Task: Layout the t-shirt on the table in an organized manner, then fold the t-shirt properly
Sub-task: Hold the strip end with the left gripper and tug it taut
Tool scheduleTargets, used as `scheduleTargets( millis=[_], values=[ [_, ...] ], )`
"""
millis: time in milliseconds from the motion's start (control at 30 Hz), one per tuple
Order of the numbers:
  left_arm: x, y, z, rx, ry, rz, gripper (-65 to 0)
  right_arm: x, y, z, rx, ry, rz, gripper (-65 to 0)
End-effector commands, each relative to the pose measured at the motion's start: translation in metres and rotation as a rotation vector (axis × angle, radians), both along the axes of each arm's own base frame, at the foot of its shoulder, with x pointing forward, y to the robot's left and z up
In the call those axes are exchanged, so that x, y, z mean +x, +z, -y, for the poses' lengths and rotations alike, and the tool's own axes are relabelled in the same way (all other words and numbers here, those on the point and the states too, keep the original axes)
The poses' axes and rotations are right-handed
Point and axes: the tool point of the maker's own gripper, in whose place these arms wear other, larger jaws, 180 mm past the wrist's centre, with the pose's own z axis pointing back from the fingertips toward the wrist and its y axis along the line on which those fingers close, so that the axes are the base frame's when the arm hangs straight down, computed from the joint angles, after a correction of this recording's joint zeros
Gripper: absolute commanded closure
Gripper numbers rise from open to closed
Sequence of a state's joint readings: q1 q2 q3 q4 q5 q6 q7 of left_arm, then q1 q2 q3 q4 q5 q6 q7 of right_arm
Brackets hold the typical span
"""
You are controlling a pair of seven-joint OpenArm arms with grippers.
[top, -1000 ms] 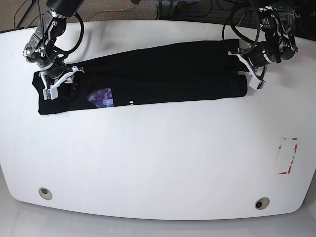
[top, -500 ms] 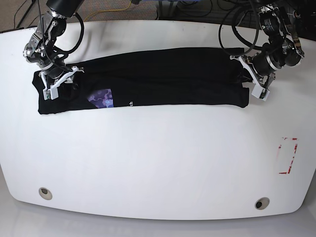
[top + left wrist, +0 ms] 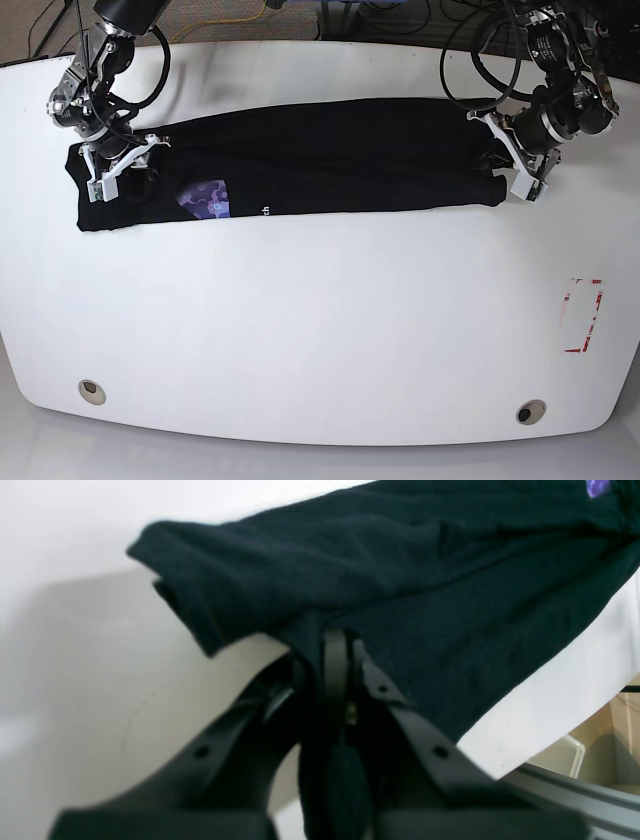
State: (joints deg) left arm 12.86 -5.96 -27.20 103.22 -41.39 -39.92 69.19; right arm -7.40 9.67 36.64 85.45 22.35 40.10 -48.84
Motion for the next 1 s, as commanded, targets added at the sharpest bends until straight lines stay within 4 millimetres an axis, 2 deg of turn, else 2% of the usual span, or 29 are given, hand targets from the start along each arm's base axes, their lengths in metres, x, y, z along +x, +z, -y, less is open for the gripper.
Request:
scheduleTargets(
  millis=[0,133,367,533,733,967],
  values=[
    [0.003,0.008,-0.001,-0.003,-0.001,0.033,-0.3,-0.014,-0.011,0.002,-0.028,0.017,-0.083,-24.7],
    [0.002,0.005,-0.002,-0.007,0.001,0.023,-0.4,-0.014,-0.011,0.002,-0.028,0.017,-0.083,-24.7],
    [-0.014,-0.024,-0.011,-0.033,0.023,-0.084,-1.7,-0.014,-0.011,0.002,-0.028,0.017,-0.083,-24.7],
    [-0.027,-0.049,-0.017,-0.071,0.053,-0.172,-11.8,-0.014,-0.011,0.002,-0.028,0.017,-0.083,-24.7],
    [-0.037,-0.066,-0.018,-0.103,0.077,-0.234,-22.5,-0.014,-0.011,0.002,-0.027,0.017,-0.082,-24.7],
    [-0.043,-0.073,-0.027,-0.121,0.121,-0.259,-28.5,-0.014,-0.011,0.002,-0.027,0.017,-0.082,-24.7]
  ],
)
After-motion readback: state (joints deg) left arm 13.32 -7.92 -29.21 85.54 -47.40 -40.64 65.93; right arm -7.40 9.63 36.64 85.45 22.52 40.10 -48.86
